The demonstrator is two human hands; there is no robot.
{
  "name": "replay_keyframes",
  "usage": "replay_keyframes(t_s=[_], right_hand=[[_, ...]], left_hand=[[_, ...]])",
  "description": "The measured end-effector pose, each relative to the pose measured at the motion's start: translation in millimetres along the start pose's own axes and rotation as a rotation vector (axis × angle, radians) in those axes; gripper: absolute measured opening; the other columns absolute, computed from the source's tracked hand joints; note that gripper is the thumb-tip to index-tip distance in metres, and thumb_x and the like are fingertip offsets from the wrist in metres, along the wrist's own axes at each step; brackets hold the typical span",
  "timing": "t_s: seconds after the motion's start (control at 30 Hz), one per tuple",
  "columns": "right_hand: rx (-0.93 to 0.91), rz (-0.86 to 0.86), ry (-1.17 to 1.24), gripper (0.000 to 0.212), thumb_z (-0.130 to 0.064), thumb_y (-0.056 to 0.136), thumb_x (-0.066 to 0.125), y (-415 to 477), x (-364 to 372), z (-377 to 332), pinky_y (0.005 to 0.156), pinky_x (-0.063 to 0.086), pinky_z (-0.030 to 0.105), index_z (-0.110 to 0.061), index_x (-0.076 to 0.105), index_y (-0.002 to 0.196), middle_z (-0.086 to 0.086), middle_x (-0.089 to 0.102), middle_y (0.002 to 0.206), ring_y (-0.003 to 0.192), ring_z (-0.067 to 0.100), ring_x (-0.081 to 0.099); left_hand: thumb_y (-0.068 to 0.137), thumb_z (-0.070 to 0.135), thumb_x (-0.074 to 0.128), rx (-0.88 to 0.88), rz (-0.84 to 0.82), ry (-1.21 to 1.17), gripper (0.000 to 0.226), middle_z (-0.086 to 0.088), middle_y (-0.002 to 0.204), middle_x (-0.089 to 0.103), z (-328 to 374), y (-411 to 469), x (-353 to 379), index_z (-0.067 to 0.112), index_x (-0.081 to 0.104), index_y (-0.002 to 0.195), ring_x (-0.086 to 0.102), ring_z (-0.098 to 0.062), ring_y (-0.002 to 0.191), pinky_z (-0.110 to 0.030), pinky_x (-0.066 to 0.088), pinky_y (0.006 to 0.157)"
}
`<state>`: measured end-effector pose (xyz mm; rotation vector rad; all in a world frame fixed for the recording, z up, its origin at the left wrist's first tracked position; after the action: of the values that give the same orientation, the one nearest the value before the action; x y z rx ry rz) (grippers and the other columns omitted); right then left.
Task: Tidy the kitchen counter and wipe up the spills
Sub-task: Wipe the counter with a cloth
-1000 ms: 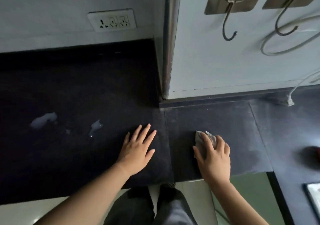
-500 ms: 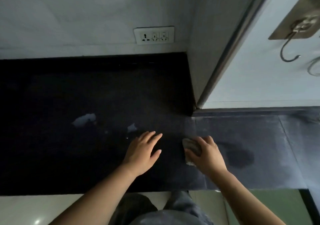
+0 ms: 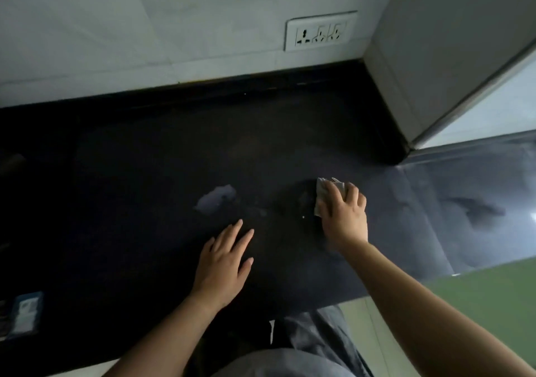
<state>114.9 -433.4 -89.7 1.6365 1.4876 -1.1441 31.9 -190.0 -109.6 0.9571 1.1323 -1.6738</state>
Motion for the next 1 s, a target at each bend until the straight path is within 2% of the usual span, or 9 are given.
replay_keyframes(t_s=[0.1, 0.2, 0.27, 0.4, 0.53, 0.63, 0.77, 0.93, 1.0], right_hand=[[-0.075, -0.012, -0.033, 0.048, -0.038, 0.089, 0.054, -33, 12, -10, 0.091, 0.044, 0.049, -0.032, 0.042, 0.134, 0.015, 0.035, 0.138, 0.120, 0.040, 0.034], [-0.080, -0.040, -0.045, 0.046, -0.039, 0.089, 0.053, -45, 12, -6, 0.083, 0.048, 0.049, -0.032, 0.043, 0.133, 0.014, 0.037, 0.135, 0.119, 0.038, 0.034], [-0.027, -0.020, -0.031, 0.043, -0.039, 0.092, 0.048, -32, 8, -2, 0.079, 0.048, 0.045, -0.031, 0.042, 0.134, 0.011, 0.037, 0.134, 0.119, 0.035, 0.033], [0.174, 0.041, 0.038, 0.035, -0.039, 0.094, 0.041, 5, 9, -14, 0.070, 0.040, 0.036, -0.031, 0.045, 0.128, 0.007, 0.036, 0.134, 0.120, 0.031, 0.030], [-0.033, 0.006, 0.015, 0.036, -0.039, 0.093, 0.045, 7, 21, -43, 0.076, 0.048, 0.042, -0.029, 0.048, 0.128, 0.009, 0.042, 0.131, 0.116, 0.033, 0.035], [-0.158, -0.057, -0.005, 0.039, -0.040, 0.092, 0.047, -20, 25, -37, 0.072, 0.049, 0.041, -0.031, 0.048, 0.130, 0.007, 0.044, 0.128, 0.115, 0.031, 0.037], [-0.145, -0.067, 0.009, 0.038, -0.041, 0.092, 0.048, -29, 15, -12, 0.071, 0.050, 0.040, -0.032, 0.047, 0.129, 0.006, 0.044, 0.128, 0.115, 0.029, 0.036], [0.039, -0.031, 0.092, 0.034, -0.038, 0.094, 0.043, 20, 20, -35, 0.066, 0.038, 0.034, -0.031, 0.045, 0.128, 0.006, 0.038, 0.131, 0.116, 0.029, 0.032], [-0.023, -0.038, 0.060, 0.036, -0.038, 0.094, 0.043, 25, 26, -51, 0.066, 0.040, 0.034, -0.030, 0.044, 0.129, 0.007, 0.037, 0.130, 0.115, 0.030, 0.033]], left_hand=[[0.084, 0.044, 0.036, 0.026, 0.007, -0.002, 0.056, -0.003, 0.150, 0.036, -4, -2, 4, 0.028, 0.039, 0.138, 0.040, -0.021, 0.133, -0.045, 0.039, 0.100], [0.086, 0.046, 0.034, 0.043, 0.012, -0.009, 0.057, -0.001, 0.152, 0.031, -6, -2, 7, 0.030, 0.035, 0.140, 0.035, -0.019, 0.136, -0.047, 0.034, 0.104], [0.086, 0.047, 0.034, 0.043, 0.009, 0.012, 0.057, 0.000, 0.153, 0.031, -8, -2, 8, 0.031, 0.034, 0.141, 0.035, -0.018, 0.136, -0.048, 0.032, 0.104], [0.087, 0.047, 0.034, 0.039, 0.014, 0.037, 0.056, 0.000, 0.152, 0.032, -8, -2, 8, 0.030, 0.035, 0.140, 0.035, -0.017, 0.135, -0.048, 0.034, 0.103], [0.088, 0.045, 0.037, 0.031, 0.034, 0.034, 0.055, 0.000, 0.152, 0.031, -7, -2, 10, 0.030, 0.034, 0.140, 0.034, -0.018, 0.136, -0.049, 0.032, 0.106], [0.089, 0.044, 0.035, 0.020, 0.040, 0.020, 0.054, 0.000, 0.153, 0.028, -6, -2, 13, 0.029, 0.033, 0.141, 0.028, -0.018, 0.138, -0.050, 0.026, 0.108], [0.088, 0.044, 0.036, 0.016, 0.037, 0.030, 0.055, 0.000, 0.154, 0.027, -5, -2, 14, 0.029, 0.032, 0.141, 0.027, -0.018, 0.138, -0.050, 0.026, 0.108], [0.090, 0.044, 0.035, -0.016, 0.038, 0.042, 0.054, 0.002, 0.154, 0.026, -3, -3, 12, 0.031, 0.031, 0.142, 0.028, -0.018, 0.139, -0.049, 0.026, 0.110], [0.089, 0.043, 0.035, -0.042, 0.045, 0.039, 0.053, 0.001, 0.153, 0.029, 0, -3, 11, 0.031, 0.033, 0.140, 0.031, -0.019, 0.138, -0.050, 0.028, 0.108]])
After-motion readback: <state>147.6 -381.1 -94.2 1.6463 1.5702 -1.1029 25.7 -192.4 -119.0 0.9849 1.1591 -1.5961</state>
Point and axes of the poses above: each hand's wrist, its own y-axis towards the middle knuckle, its own x-axis out of the palm, z = x × y, the point moved 4 cm from there along y, towards the middle knuckle
